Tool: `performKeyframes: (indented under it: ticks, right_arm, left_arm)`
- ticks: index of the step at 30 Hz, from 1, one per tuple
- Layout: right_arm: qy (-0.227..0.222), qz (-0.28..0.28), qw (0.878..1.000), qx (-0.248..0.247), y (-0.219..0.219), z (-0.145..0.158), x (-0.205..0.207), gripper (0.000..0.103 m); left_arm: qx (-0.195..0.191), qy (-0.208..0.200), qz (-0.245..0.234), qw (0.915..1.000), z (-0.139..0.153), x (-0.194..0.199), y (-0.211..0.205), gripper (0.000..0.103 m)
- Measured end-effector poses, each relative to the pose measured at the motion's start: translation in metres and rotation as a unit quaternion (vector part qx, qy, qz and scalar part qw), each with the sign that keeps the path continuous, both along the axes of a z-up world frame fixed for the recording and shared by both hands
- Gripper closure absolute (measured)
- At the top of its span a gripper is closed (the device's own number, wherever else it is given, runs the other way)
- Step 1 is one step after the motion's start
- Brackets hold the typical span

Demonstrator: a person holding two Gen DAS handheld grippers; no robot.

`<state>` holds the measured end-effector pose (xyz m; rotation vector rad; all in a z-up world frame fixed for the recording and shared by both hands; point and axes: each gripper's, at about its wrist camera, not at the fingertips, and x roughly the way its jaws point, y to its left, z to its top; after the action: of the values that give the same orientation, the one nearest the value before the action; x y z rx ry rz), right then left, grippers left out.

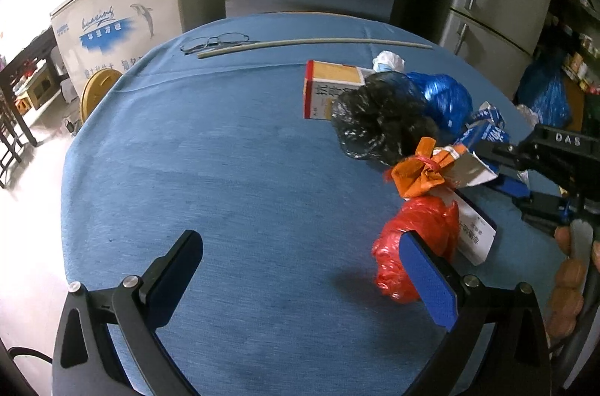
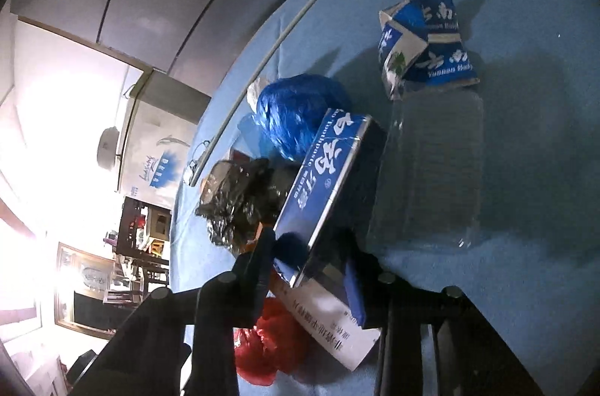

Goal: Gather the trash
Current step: 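Grasp the blue toothpaste box with the right tool while the left tool grasps the red bag, then carry the toothpaste box and red bag to the red basket and release both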

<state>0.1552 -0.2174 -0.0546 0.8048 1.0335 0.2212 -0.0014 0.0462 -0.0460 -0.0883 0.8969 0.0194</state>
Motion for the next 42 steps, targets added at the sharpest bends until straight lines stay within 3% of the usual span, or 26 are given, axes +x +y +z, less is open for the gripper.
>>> performKeyframes:
  ticks: [1, 4, 5, 12, 14, 18, 25, 31, 37, 38, 39, 40, 41, 42]
  right_arm:
    - [0.008, 0.001, 1.0, 0.004, 0.0, -0.002, 0.002, 0.063]
    - [0.034, -0.025, 0.999, -0.024, -0.004, -0.005, 0.006, 0.013]
    - [0.035, -0.031, 0.999, -0.027, -0.004, -0.004, 0.005, 0.013]
    - [0.036, -0.029, 0.999, -0.019, 0.005, -0.008, 0.027, 0.017]
    - [0.047, -0.018, 0.999, -0.011, 0.009, -0.017, 0.033, 0.059]
    - [0.031, -0.007, 0.999, -0.005, 0.016, -0.016, 0.035, 0.061]
    - [-0.028, -0.006, 1.0, 0.002, 0.004, 0.02, 0.015, 0.061]
    - [-0.065, -0.022, 0.997, 0.018, -0.025, 0.047, -0.017, 0.061]
    - [-0.088, -0.055, 0.994, 0.024, -0.075, 0.065, -0.06, 0.061]
    - [-0.089, -0.066, 0.994, 0.025, -0.09, 0.065, -0.071, 0.061]
    - [-0.089, -0.075, 0.993, 0.025, -0.099, 0.065, -0.077, 0.061]
    - [-0.089, -0.085, 0.992, 0.024, -0.109, 0.065, -0.083, 0.061]
    - [-0.087, -0.098, 0.991, 0.024, -0.12, 0.064, -0.092, 0.061]
    - [-0.086, -0.107, 0.99, 0.022, -0.13, 0.063, -0.098, 0.061]
  left_arm:
    - [0.0, 0.0, -0.002, 1.0, 0.0, -0.001, -0.002, 0.0]
    - [0.004, -0.003, -0.005, 1.0, 0.002, -0.001, -0.006, 0.0]
    - [0.004, -0.003, -0.006, 1.0, 0.003, -0.001, -0.007, 0.0]
    - [0.005, -0.003, -0.006, 1.0, 0.003, 0.001, -0.007, 0.0]
    - [0.009, -0.003, -0.007, 0.9999, 0.003, 0.001, -0.008, 0.0]
    - [0.013, -0.003, -0.008, 0.9999, 0.003, 0.002, -0.008, 0.0]
    - [0.01, 0.0, -0.013, 0.9999, 0.003, 0.004, -0.013, 0.0]
    - [0.014, 0.001, -0.038, 0.9992, 0.004, 0.013, -0.034, 0.0]
    - [0.041, 0.03, -0.073, 0.9961, -0.016, 0.031, -0.062, 0.002]
    - [0.031, 0.027, -0.078, 0.9961, -0.016, 0.031, -0.063, 0.011]
    - [0.025, 0.026, -0.082, 0.996, -0.015, 0.031, -0.063, 0.031]
    - [0.015, 0.028, -0.091, 0.9954, -0.014, 0.031, -0.065, 0.041]
    - [0.009, 0.031, -0.098, 0.9947, -0.013, 0.031, -0.067, 0.059]
    - [0.015, 0.031, -0.098, 0.9946, -0.01, 0.031, -0.069, 0.06]
